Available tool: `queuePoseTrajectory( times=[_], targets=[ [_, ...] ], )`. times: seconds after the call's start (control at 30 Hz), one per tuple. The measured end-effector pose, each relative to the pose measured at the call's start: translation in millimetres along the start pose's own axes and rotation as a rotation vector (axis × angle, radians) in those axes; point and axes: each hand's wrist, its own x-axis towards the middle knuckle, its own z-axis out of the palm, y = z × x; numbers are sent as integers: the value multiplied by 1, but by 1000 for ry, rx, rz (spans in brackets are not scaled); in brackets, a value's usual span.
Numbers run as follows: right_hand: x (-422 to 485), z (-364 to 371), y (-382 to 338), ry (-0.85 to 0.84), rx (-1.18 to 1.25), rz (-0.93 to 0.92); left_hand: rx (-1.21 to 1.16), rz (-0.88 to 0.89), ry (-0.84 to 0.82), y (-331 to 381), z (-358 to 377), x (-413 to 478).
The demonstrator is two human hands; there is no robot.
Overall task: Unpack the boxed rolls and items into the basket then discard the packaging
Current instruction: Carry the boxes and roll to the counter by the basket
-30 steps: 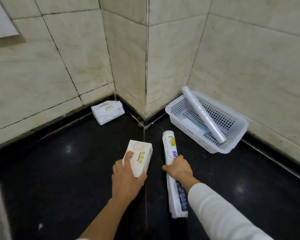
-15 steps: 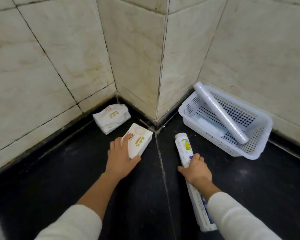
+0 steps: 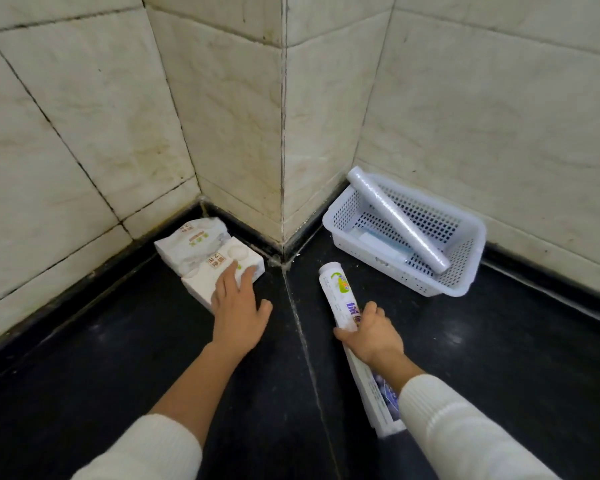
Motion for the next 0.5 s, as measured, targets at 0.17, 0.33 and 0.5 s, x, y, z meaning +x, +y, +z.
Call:
queuePoseTrajectory(
  times=[0.17, 0.33, 0.5],
  targets=[
    [-27, -26, 49, 91, 136, 1, -247, 32, -43, 85, 48, -69],
    [-79, -65, 152, 152, 146, 108, -250, 290, -218, 174, 95, -133],
    [-130, -111, 277, 216, 150, 259, -122, 437, -414, 273, 141, -185]
  ],
)
